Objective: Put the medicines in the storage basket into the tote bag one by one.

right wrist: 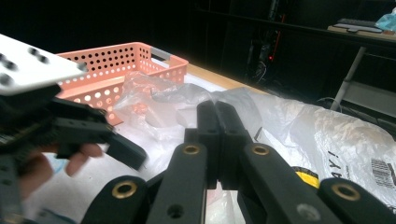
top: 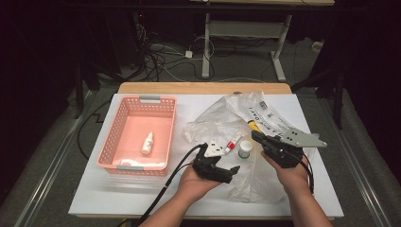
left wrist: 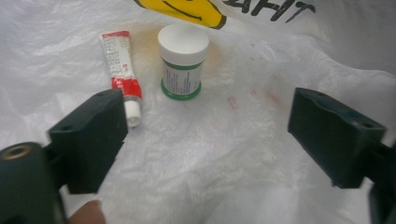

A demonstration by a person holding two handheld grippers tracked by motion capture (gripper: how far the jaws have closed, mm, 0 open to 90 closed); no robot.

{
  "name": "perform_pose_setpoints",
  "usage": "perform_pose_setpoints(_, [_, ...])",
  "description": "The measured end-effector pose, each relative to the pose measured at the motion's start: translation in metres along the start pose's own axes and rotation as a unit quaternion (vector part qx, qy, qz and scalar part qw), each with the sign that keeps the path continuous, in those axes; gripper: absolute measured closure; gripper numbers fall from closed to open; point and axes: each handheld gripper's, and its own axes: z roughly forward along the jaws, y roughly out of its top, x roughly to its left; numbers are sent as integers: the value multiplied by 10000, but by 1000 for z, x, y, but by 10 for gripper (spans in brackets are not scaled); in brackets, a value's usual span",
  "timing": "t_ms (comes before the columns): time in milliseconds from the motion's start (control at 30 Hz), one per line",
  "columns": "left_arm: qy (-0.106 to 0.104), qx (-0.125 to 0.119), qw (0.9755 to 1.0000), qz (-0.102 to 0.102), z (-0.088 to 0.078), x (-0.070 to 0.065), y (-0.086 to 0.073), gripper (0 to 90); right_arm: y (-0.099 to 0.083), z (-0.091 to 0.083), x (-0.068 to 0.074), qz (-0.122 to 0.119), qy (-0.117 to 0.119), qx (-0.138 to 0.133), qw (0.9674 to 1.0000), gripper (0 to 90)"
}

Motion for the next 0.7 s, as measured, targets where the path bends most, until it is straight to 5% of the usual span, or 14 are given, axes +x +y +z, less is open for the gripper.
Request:
perform_pose_setpoints(133, [-21, 35, 10000, -67, -14, 0, -2, 0, 0, 0, 0, 6, -4, 16, 10000, 900])
perform_pose_setpoints(300, [46, -82, 10000, -15, -34, -1, -5, 0, 0, 0, 0, -1, -12, 15, 10000, 900])
perform_pose_setpoints(700, [533, -32, 9986, -12, -76, 20, -18, 0, -1, 1, 0, 0, -25, 17, 10000, 900])
